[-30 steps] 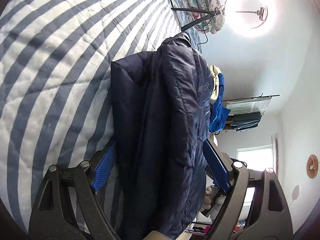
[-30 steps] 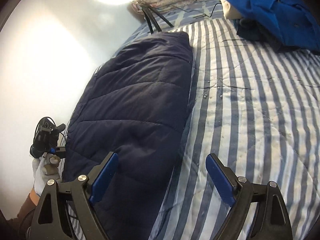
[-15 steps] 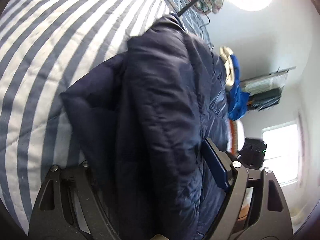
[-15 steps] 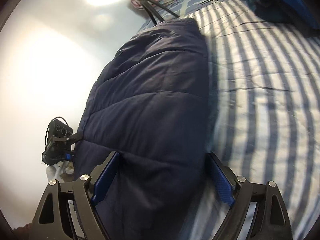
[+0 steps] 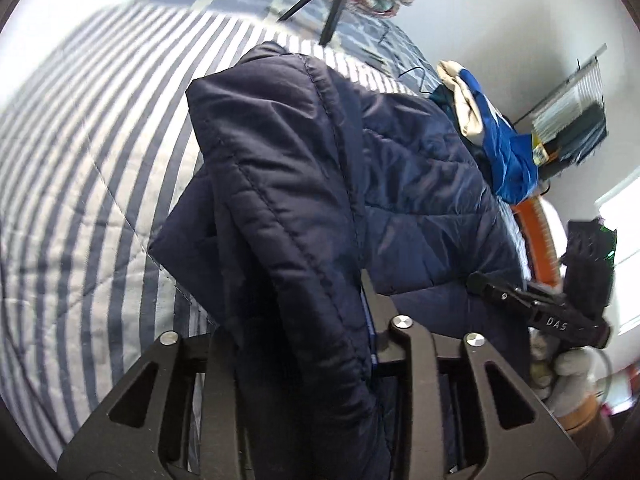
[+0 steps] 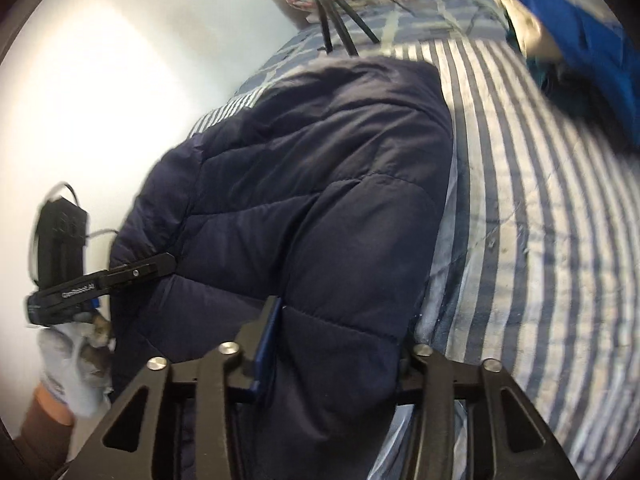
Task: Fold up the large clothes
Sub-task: 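Grasp the folded jacket bundle with both grippers and lift it, then carry the jacket with both grippers onto the blue clothes pile, open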
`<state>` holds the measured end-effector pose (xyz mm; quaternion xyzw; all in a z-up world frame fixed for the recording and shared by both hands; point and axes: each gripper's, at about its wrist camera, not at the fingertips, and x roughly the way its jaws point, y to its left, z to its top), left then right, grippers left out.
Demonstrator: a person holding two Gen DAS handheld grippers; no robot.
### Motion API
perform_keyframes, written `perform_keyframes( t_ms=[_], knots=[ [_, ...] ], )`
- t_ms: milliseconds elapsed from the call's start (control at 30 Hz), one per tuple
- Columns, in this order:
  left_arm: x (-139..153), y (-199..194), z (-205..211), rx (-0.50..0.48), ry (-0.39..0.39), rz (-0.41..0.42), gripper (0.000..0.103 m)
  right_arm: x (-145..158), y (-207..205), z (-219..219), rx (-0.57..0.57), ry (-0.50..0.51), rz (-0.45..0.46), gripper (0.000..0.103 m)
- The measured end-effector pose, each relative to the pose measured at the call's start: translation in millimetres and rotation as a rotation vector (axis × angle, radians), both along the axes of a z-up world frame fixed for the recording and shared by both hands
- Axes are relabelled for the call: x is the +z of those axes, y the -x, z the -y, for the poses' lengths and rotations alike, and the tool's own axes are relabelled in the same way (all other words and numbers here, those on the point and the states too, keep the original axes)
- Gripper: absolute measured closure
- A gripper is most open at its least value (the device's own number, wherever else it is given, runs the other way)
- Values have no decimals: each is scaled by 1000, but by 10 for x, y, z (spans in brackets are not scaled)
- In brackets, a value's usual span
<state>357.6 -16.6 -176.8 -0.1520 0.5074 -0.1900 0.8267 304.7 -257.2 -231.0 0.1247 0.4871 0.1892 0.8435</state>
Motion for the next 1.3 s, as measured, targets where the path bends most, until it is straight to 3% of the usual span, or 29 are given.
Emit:
perform_keyframes(
  t_ms=[233, 400, 767, 1067, 1300],
  knots=[
    [311, 358, 168, -16, -30, 80, 80, 384, 357, -213, 1, 162, 74, 76],
    [618, 725, 252, -31, -35, 160, 80, 702, 718, -194, 8, 236, 151, 78],
    [1324, 1461, 567, -102, -35, 348, 80, 1385, 1439, 6, -22, 325, 296, 79],
    [1696, 1690, 1019, -189, -29, 432, 80, 1695, 1841, 290, -73, 386, 358, 80],
    [1830, 1595, 1511, -265, -26, 444, 80, 1822, 1996, 615, -126, 433, 379, 80]
  ],
)
